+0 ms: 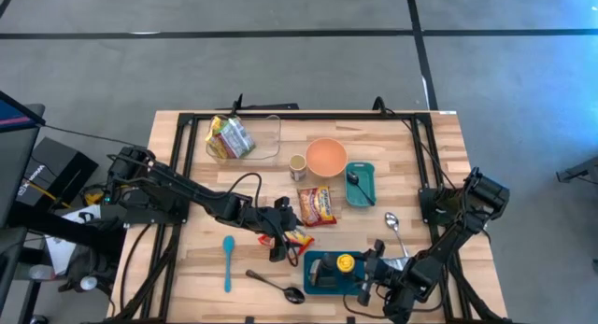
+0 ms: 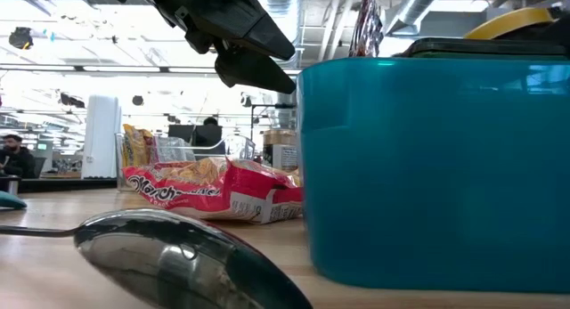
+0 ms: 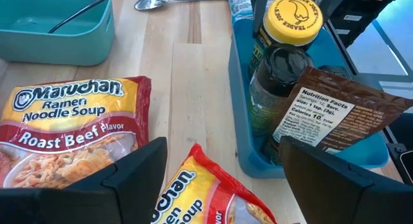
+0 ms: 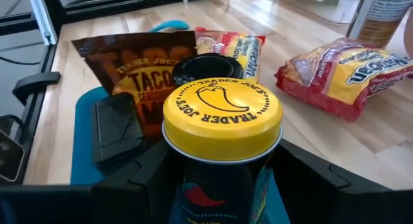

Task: Pick & Place Food Item
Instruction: Put the yellow seasoning bottle into the blue bin

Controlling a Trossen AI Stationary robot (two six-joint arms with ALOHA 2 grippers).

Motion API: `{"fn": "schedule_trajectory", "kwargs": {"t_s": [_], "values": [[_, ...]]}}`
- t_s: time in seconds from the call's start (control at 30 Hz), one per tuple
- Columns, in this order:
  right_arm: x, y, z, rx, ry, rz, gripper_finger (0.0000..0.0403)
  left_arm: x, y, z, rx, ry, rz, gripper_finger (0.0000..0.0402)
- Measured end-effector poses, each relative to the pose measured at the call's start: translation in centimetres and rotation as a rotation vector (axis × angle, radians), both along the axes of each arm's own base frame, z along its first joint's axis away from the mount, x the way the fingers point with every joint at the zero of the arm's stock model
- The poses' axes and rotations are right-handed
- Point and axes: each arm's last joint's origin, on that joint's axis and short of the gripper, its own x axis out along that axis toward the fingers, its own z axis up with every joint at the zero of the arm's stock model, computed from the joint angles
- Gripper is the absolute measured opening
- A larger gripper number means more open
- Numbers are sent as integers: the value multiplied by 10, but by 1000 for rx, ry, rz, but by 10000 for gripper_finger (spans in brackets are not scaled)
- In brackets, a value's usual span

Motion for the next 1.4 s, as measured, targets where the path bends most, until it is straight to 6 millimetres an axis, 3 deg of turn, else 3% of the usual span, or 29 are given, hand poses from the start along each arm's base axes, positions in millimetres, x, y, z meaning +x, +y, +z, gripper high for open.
{"fn": "schedule_trajectory", "kwargs": {"t_s": [0.53, 0.87, 1.4], "values": [[6, -5, -1, 24, 42, 4, 239, 0, 0, 0, -1, 0, -1, 294], [17, -12, -1, 63, 86, 0, 239, 0, 0, 0, 1, 0, 2, 294], [16, -12, -3, 52, 120, 27, 239, 0, 0, 0, 1, 0, 1, 294]]}}
